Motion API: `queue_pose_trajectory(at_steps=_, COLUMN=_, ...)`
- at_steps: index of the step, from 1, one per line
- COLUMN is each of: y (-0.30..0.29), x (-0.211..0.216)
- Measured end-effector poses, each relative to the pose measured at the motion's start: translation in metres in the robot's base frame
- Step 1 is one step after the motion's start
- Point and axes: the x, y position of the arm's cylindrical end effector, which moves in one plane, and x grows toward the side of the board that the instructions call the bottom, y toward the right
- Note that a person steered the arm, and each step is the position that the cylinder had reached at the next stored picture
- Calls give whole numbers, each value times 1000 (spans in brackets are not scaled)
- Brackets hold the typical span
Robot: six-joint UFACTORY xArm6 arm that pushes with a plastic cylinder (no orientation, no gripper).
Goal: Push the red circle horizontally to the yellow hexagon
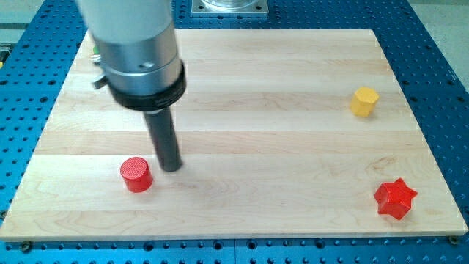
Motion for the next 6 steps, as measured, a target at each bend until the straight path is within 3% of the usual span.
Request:
queue_pose_trajectory(at_steps=1, y=2, x=60)
queue_pose_trajectory(at_steps=2, y=-3, x=37)
queue_pose_trajectory(at_steps=3, y=-84, x=33)
queue_pose_trajectory(at_steps=4, y=-43, x=64)
queue_pose_trajectory(at_steps=5, y=-175, x=69)
queue_pose_trajectory(at_steps=6, y=-223, x=30)
